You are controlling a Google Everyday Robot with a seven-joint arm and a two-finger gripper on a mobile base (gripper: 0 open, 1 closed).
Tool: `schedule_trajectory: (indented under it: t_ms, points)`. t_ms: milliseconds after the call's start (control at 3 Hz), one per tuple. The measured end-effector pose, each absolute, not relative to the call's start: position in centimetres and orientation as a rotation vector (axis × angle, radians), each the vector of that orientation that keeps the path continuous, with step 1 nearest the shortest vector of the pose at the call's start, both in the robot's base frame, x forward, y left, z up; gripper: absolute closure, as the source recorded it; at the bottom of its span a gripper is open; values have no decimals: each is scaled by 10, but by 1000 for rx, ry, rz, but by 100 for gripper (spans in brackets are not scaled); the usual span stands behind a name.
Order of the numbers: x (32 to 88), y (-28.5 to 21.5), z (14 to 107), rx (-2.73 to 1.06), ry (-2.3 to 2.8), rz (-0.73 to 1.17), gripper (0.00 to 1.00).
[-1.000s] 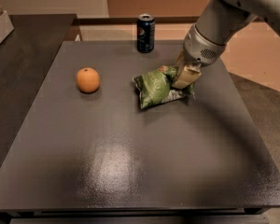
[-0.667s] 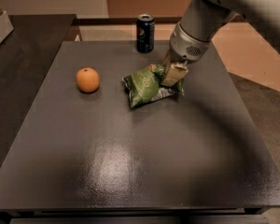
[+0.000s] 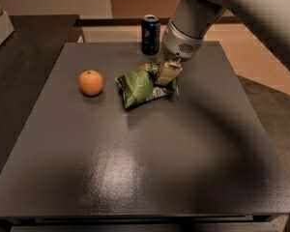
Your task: Move green jalapeno chip bag near orange
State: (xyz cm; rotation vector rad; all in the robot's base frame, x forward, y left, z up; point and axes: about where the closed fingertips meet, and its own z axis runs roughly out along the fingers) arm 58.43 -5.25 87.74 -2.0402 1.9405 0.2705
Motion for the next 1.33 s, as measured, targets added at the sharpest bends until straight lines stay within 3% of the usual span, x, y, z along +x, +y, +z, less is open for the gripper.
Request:
schedule_trajectory:
  t_ms: [333,1333]
  points:
    - [590,-40,878,-2053,1914,280,82]
    - [596,-30,873,-2061,1888,282,12]
